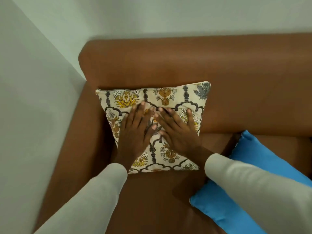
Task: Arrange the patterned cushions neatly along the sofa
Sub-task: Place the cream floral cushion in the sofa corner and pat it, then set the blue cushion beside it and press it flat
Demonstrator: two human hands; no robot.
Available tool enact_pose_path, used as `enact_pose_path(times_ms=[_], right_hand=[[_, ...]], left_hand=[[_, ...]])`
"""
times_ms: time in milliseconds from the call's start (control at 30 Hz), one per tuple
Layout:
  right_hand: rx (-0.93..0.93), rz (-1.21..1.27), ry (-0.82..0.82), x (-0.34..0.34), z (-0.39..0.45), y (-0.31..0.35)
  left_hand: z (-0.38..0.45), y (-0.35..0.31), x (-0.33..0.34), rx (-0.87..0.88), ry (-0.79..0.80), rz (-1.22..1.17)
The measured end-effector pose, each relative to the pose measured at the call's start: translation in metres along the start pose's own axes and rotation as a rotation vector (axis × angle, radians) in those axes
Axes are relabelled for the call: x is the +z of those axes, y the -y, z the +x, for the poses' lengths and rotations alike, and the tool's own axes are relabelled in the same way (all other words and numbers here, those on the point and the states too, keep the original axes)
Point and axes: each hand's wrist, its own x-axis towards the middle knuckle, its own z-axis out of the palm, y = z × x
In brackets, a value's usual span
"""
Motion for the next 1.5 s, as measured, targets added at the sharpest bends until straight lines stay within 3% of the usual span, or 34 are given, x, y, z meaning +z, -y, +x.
enact_pose_path(times_ms=[100, 200, 333, 400, 467, 567, 633, 700, 767, 867, 967, 1167, 1233, 1300, 1433, 1500], right_hand=[[0.135, 0.032, 0.032, 0.007, -0.002, -0.033], [0.420, 0.128, 0.037, -0.003, -0.011, -0.015], [0.816, 0.306, 0.158, -0.039, -0.027, -0.020], [0.952, 0.417, 0.240, -0.062, -0.053, -0.043], [0.979, 0.418, 0.300, -0.088, -0.095, -0.067], [0.939, 0.237, 0.376, -0.134, -0.175, -0.103], [0.878, 0.157, 0.462, -0.160, -0.235, -0.122], [0.823, 0.118, 0.541, -0.178, -0.294, -0.140], [0.839, 0.140, 0.615, -0.190, -0.348, -0.151], [0.840, 0.359, 0.661, -0.196, -0.419, -0.155], [0.845, 0.729, 0.626, -0.189, -0.450, -0.160], [1.211, 1.370, 0.284, -0.198, -0.394, -0.187], [1.439, 1.635, 0.165, -0.209, -0.371, -0.212], [1.580, 1.813, 0.159, -0.225, -0.347, -0.241], [1.588, 1.787, -0.022, -0.232, -0.295, -0.289], [1.558, 1.730, -0.127, -0.224, -0.271, -0.296]], left_hand=[[0.021, 0.015, 0.004, -0.207, -0.010, -0.027], [0.021, 0.005, 0.003, -0.385, -0.053, -0.082], [0.042, -0.029, -0.031, -0.794, -0.187, -0.330], [0.048, -0.066, -0.049, -0.730, -0.227, -0.242], [0.043, -0.112, -0.053, -0.412, -0.234, -0.166], [0.025, -0.190, -0.035, 0.051, 0.016, -0.321], [0.000, -0.242, -0.019, 0.143, 0.325, -0.466], [-0.028, -0.284, -0.001, 0.121, 0.600, -0.515], [-0.055, -0.310, 0.020, -0.021, 0.774, -0.471], [-0.085, -0.325, 0.042, -0.321, 0.811, -0.411], [-0.098, -0.326, 0.048, -0.580, 0.786, -0.455], [-0.073, -0.307, 0.017, -0.735, 0.712, -0.661], [-0.051, -0.290, -0.008, -0.853, 0.708, -0.899], [-0.027, -0.270, -0.041, -0.938, 0.702, -1.146], [0.015, -0.255, -0.077, -0.919, 0.523, -1.400], [0.034, -0.274, -0.064, -0.872, 0.503, -1.324]])
